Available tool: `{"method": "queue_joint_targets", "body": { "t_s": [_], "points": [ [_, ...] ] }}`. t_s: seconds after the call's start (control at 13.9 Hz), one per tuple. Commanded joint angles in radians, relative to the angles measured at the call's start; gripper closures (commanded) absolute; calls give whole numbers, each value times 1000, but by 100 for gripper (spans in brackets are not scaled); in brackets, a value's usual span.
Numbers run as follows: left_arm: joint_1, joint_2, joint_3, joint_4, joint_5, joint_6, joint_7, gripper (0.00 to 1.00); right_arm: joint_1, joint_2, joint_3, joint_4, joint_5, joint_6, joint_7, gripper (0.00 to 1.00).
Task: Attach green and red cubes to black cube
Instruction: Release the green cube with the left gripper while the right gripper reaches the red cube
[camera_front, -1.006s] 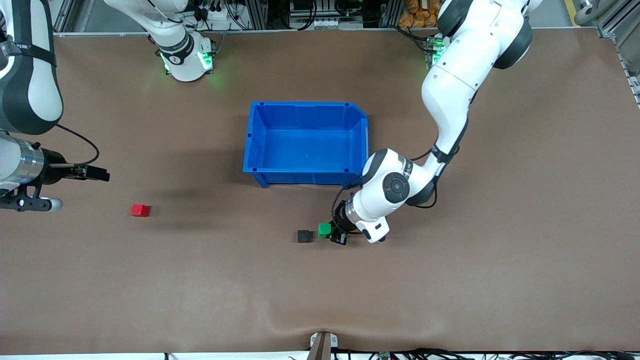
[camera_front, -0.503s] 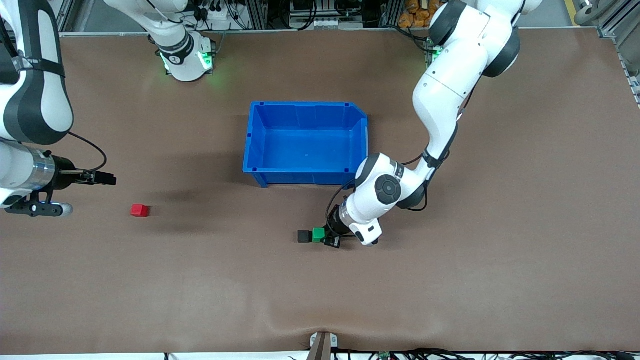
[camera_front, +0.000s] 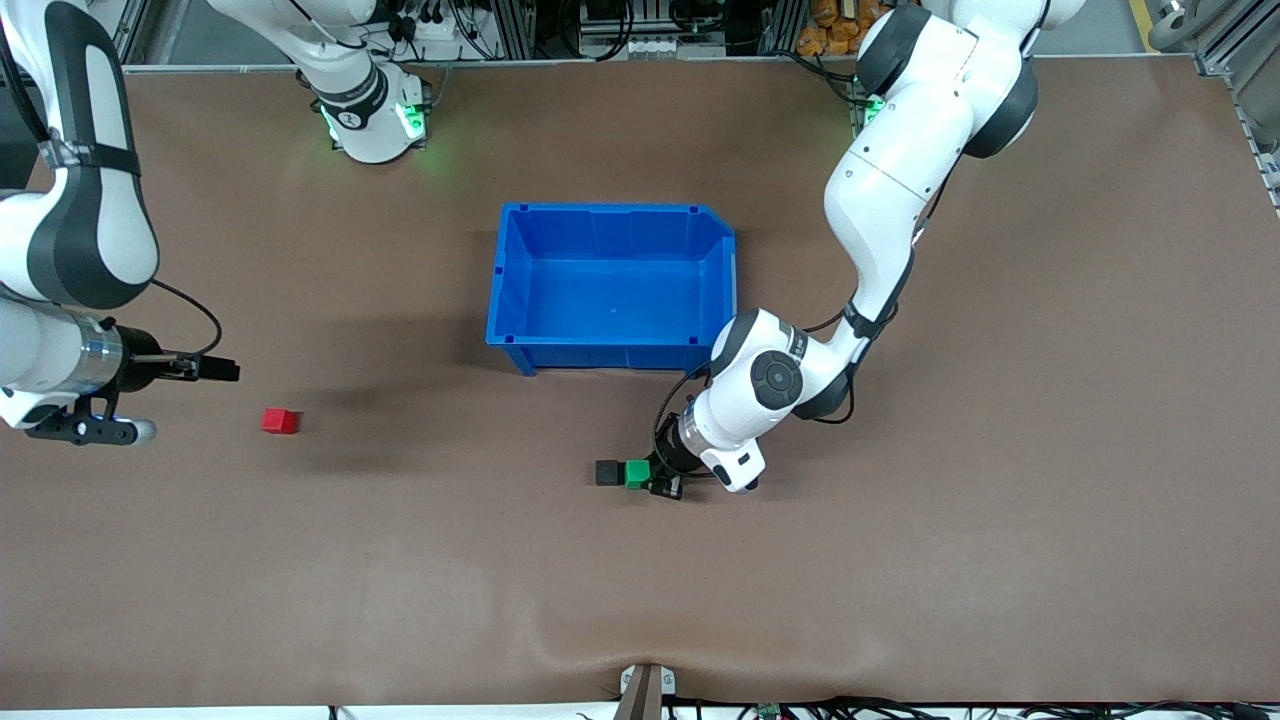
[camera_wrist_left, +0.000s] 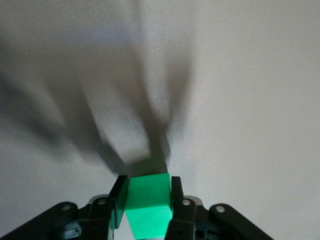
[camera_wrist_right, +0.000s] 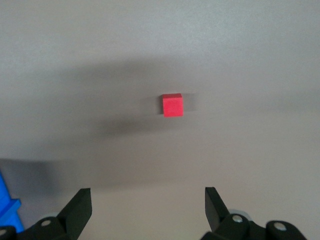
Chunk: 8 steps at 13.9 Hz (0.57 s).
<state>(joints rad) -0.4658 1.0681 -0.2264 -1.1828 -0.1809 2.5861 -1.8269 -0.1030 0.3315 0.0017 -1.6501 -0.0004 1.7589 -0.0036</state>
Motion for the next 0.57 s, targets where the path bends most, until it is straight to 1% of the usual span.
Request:
{"method": "queue_joint_targets", "body": {
  "t_s": [0.0,0.14,0.29,0.36,0.43,0.5],
  "points": [
    [-30,29,18,37,-14,9,-18,100,-18,30,9,-2,0,31,-7,0],
    [-34,41,19,37,-14,11,-12,99,-26,41,9,-2,-1,40,-7,0],
    [-59,44,50,37,-14,11,-12,92,-26,47,9,-2,-1,44,-7,0],
    [-69,44,59,37,-14,12,-14,87,-27,49,9,-2,0,47,-7,0],
    [-70,44,59,37,-14,12,-12,77,-26,50,9,-2,0,56,-7,0],
    [-68,43,59,37,-14,11,-12,61,-26,58,9,-2,0,66,-7,0]
  ]
}}
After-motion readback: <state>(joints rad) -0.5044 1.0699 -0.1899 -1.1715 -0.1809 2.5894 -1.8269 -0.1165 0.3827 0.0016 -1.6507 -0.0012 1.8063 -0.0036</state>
